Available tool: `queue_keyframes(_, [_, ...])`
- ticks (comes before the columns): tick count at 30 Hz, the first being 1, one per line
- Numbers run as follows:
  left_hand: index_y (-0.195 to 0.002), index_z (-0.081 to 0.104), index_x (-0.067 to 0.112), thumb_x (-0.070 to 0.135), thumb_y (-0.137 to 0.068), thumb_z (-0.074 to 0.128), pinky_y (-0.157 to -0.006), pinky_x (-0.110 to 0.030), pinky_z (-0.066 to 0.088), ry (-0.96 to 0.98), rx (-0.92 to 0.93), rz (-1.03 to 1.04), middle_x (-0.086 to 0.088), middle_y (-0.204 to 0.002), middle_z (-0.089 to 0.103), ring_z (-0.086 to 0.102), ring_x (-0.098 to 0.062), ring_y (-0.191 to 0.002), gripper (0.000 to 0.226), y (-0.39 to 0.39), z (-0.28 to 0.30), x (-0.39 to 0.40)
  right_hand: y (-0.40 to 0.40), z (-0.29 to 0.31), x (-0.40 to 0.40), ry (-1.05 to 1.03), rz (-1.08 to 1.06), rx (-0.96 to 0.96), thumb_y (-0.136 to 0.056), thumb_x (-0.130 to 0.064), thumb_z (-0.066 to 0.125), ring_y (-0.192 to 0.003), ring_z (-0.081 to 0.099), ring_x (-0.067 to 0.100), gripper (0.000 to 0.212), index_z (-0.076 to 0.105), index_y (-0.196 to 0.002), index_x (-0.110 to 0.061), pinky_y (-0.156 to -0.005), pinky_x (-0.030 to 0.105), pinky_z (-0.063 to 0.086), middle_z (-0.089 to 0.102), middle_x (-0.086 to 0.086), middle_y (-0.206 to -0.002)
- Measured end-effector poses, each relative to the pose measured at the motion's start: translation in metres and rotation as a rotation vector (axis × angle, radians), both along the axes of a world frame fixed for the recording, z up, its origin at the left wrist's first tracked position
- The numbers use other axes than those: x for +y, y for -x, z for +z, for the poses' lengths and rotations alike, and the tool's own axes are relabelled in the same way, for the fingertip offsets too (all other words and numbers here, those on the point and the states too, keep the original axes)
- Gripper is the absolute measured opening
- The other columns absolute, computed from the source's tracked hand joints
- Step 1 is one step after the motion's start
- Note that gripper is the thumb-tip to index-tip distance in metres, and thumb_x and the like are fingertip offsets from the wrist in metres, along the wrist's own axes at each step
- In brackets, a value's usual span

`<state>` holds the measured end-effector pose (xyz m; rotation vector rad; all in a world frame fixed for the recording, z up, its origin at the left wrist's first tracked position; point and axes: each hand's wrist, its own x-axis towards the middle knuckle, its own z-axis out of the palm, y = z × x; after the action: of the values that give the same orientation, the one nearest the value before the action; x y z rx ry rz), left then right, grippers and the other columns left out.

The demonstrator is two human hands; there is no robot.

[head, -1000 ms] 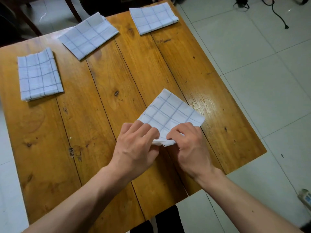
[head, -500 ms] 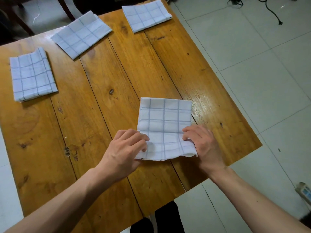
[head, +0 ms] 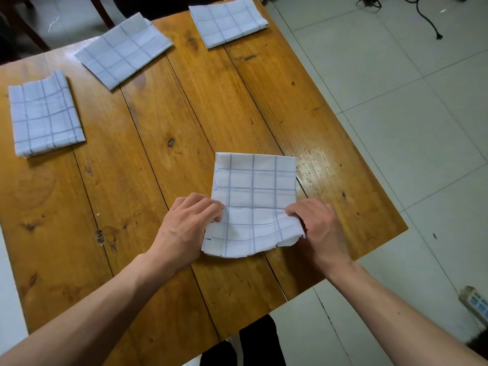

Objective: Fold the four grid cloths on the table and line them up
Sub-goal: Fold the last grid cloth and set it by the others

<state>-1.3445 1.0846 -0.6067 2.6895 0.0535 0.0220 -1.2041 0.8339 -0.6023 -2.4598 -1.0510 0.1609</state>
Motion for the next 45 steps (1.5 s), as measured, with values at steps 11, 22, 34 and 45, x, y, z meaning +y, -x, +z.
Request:
queue_keyframes(11, [-0.095,0.064,0.024,0.032,-0.088,0.069,-0.064,-0.039,0.051,0.246,0.027,0.460,0.004,-0.079,0.061,0.056,-0.016,-0.074,0.013,-0.022,0.003,-0.005,-0.004,0.002,0.003,-0.129,-0.209,0.181,-0.086,-0.022,0.070,-0.085,0.055,0.013,0.015,0.073,-0.101,-0.023,-0.073,0.038,0.049,0.064,-0.016,-0.086])
queue_keyframes(22, [-0.125,0.051,0.025,0.036,-0.084,0.076,-0.072,-0.036,0.057,0.342,0.066,0.647,0.011,-0.077,0.067,0.063,-0.007,-0.075,0.049,-0.039,0.013,-0.013,-0.015,0.006,0.019,-0.110,-0.476,0.373,-0.088,-0.022,0.067,-0.084,0.061,0.010,0.007,0.063,-0.092,-0.026,-0.075,0.040,0.056,0.065,-0.010,-0.086])
queue_keyframes(34, [-0.127,0.049,0.027,0.027,-0.081,0.075,-0.072,-0.032,0.055,0.377,0.024,0.679,0.013,-0.074,0.067,0.062,-0.003,-0.073,0.053,-0.042,0.019,-0.019,-0.029,0.018,0.031,0.050,-0.483,0.410,-0.088,-0.016,0.061,-0.065,0.056,0.013,0.009,0.059,-0.080,-0.018,-0.061,0.033,0.050,0.059,-0.007,-0.068])
queue_keyframes(45, [-0.130,0.048,0.024,0.023,-0.087,0.072,-0.074,-0.028,0.047,0.407,-0.054,0.646,0.008,-0.079,0.066,0.061,-0.013,-0.083,0.049,-0.052,0.013,-0.018,-0.032,0.019,0.039,0.136,-0.493,0.383,-0.086,-0.013,0.056,-0.062,0.058,0.018,0.013,0.055,-0.075,-0.020,-0.062,0.040,0.054,0.060,-0.003,-0.064])
